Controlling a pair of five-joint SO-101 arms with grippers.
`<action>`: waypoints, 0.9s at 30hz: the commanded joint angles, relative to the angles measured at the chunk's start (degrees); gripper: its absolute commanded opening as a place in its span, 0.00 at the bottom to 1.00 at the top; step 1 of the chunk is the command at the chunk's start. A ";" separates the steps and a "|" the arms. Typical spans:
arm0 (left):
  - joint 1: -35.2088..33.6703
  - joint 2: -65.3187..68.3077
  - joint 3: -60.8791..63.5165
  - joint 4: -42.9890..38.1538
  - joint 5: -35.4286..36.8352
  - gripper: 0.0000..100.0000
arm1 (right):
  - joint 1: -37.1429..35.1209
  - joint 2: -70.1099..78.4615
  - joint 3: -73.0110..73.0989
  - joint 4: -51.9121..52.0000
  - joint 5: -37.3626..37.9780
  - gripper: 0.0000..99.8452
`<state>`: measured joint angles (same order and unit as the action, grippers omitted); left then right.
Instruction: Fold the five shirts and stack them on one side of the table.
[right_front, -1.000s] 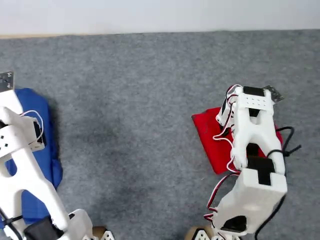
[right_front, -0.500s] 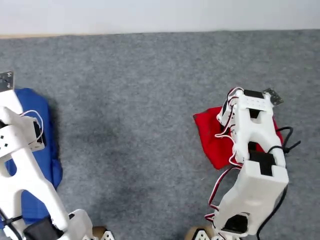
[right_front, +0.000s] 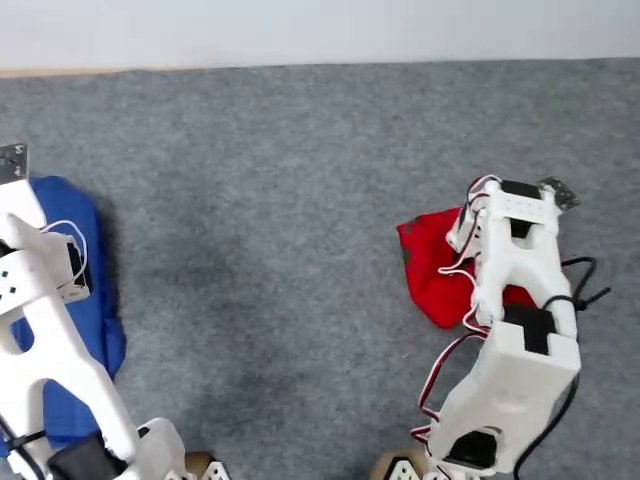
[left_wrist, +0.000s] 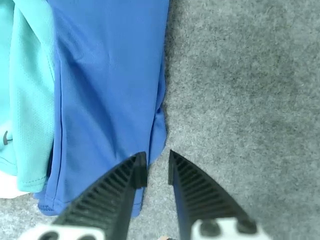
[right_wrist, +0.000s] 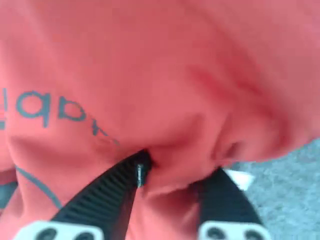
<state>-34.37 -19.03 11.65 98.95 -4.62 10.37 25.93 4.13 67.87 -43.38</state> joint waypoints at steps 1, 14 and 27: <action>0.53 -2.02 -0.22 -0.53 -0.53 0.09 | 0.57 2.42 -1.93 -1.10 2.64 0.01; 0.44 -2.11 -0.22 -0.26 -0.35 0.09 | 10.15 -9.54 -2.02 4.35 27.52 0.01; 0.44 -2.11 -0.22 0.62 -0.09 0.09 | 30.20 -19.47 -2.02 -1.54 72.09 0.01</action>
<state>-34.37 -19.03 11.65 98.95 -4.62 35.96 11.43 4.13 69.19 21.14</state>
